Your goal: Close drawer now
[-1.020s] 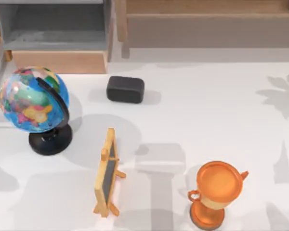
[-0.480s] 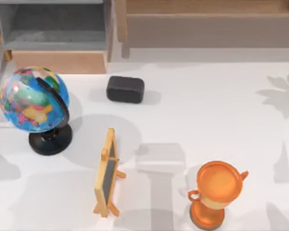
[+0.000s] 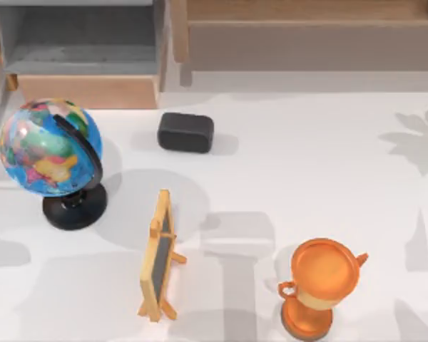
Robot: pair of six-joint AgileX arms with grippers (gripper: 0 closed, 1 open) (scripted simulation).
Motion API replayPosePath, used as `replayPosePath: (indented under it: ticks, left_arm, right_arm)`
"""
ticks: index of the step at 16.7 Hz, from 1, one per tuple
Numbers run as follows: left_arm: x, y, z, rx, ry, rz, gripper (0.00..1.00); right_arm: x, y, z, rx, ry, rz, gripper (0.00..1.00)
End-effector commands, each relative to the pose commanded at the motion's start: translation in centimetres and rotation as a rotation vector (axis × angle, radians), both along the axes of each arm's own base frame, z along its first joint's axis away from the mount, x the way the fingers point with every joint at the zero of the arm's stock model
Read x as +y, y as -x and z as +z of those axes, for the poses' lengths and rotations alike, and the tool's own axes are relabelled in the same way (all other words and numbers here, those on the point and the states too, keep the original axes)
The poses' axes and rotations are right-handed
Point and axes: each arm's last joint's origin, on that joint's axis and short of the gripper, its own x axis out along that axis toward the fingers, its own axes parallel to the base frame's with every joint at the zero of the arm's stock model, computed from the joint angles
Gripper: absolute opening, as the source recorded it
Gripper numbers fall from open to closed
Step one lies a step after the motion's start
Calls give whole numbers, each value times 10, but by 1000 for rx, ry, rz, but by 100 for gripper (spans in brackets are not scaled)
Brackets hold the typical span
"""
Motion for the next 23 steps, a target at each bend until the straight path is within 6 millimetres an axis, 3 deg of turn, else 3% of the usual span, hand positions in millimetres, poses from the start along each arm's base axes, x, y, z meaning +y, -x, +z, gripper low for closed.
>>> replayPosePath:
  ticks: [4,5,14,23]
  left_arm:
    - [0,0,0,0,0,0,2]
    - [0,0,0,0,0,0,0]
    - [1,0,-4,16,15,2,0]
    - [2,-31,-4,16,15,2,0]
  right_arm:
    - [0,0,0,0,0,0,100]
    - [0,0,0,0,0,0,100]
    - [0,0,0,0,0,0,100]
    - [0,0,0,0,0,0,100]
